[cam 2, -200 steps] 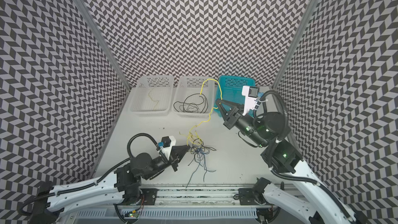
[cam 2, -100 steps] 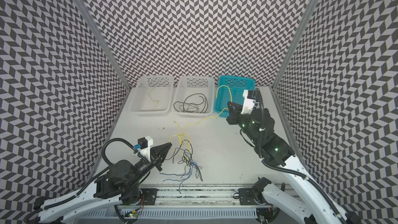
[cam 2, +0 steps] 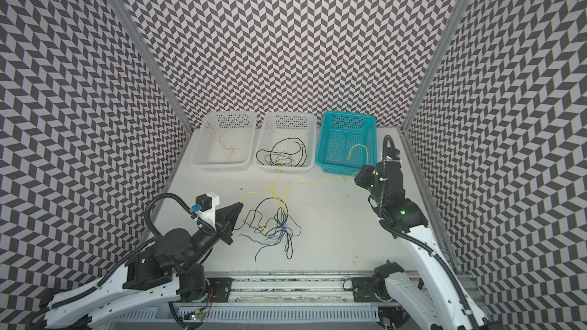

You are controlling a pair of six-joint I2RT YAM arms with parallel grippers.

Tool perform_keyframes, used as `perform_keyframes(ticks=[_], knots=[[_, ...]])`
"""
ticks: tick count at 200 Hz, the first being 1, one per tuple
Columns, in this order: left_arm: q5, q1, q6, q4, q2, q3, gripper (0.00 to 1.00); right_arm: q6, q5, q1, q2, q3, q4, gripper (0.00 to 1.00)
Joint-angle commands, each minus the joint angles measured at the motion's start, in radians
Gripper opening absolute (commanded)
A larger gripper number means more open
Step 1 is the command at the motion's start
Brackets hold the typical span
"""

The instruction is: Untangle the cables

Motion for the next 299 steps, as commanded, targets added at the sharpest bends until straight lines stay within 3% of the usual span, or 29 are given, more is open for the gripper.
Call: perform_keyframes(ticks=[1, 53, 101, 148, 204, 256, 299], knots=[[-0.132, 0.009, -0.008, -0.138, -0.007, 0.105, 0.00, 0.050, 0.072, -0.063, -0.022, -0.018, -0.014, 0.00], [-0.194, 0.012, 0.005, -0.229, -0.042, 0.153, 0.00, 0.073, 0.079, -0.135, -0.053, -0.040, -0.049, 0.00], [-0.139, 0.022, 0.020, -0.154, 0.034, 0.141, 0.00, 0.056, -0.242, -0.135, -0.044, 0.006, 0.038, 0.00], [-0.042, 0.094, 0.120, -0.135, 0.102, 0.152, 0.00, 0.017, -0.407, -0.097, -0.012, 0.136, 0.036, 0.00], [0.094, 0.271, 0.234, -0.142, 0.068, 0.112, 0.00, -0.172, -0.196, 0.202, 0.149, 0.339, 0.089, 0.00], [0.253, 0.396, 0.184, -0.110, 0.004, 0.036, 0.00, -0.299, -0.103, 0.368, 0.447, 0.627, 0.130, 0.00], [0.290, 0.401, 0.202, -0.111, -0.009, 0.012, 0.00, -0.332, -0.132, 0.415, 0.730, 0.916, 0.177, 0.00]])
